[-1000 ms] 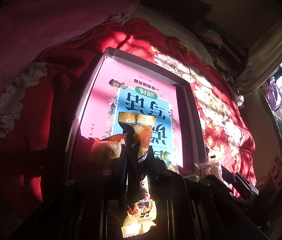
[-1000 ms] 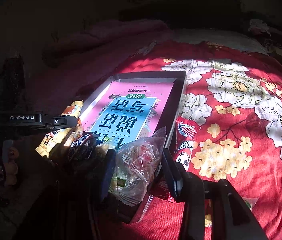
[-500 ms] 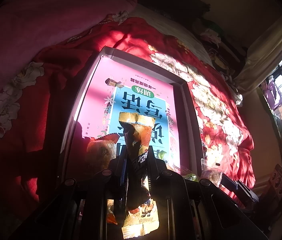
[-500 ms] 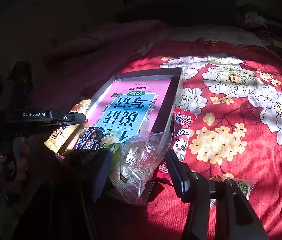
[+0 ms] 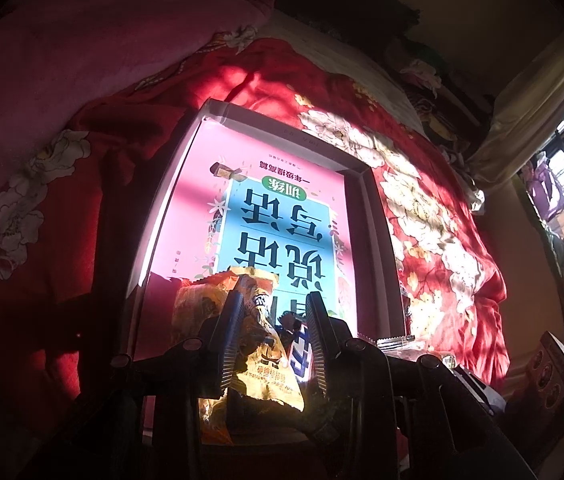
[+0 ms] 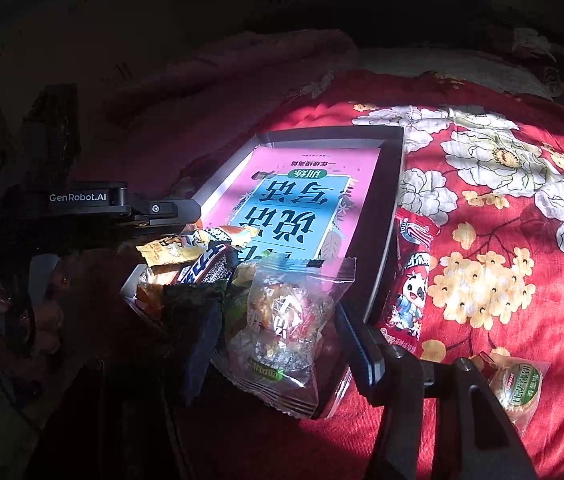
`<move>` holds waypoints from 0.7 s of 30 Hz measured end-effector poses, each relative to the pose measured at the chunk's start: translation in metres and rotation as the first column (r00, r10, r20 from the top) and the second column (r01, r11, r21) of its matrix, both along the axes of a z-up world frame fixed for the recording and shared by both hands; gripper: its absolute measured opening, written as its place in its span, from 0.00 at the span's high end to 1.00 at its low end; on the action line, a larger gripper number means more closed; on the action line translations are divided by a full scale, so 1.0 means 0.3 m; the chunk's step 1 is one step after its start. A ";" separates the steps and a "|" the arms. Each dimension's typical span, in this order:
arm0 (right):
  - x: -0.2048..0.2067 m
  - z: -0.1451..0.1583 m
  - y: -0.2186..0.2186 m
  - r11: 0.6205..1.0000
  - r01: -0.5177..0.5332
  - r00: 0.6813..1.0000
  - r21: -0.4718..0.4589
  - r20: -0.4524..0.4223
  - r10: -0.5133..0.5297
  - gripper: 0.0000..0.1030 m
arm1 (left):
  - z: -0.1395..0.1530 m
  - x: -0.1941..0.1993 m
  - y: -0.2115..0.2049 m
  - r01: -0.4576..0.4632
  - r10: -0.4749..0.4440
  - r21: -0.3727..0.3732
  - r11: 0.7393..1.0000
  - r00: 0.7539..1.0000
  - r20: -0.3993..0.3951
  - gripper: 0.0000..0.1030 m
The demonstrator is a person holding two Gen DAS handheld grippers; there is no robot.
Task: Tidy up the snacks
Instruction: 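Lower both bags into the tray and open both grippers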
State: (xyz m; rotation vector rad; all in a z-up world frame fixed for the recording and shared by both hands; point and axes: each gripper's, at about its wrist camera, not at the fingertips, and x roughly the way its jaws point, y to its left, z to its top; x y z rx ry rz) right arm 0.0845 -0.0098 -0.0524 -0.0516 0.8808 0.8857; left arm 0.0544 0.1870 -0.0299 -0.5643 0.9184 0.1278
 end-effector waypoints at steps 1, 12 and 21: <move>0.001 -0.001 0.011 1.000 -0.006 1.000 -0.002 0.001 0.006 0.42 | 0.001 -0.002 0.000 -0.001 0.001 0.004 1.000 1.000 0.002 0.65; 0.036 0.018 0.079 1.000 -0.002 0.998 -0.019 0.059 0.003 0.41 | 0.031 -0.009 0.001 -0.004 0.004 0.020 1.000 1.000 0.020 0.53; 0.074 0.048 0.019 0.998 0.060 0.994 0.000 0.089 -0.060 0.36 | 0.038 -0.007 -0.004 -0.011 0.010 0.041 0.999 1.000 0.020 0.45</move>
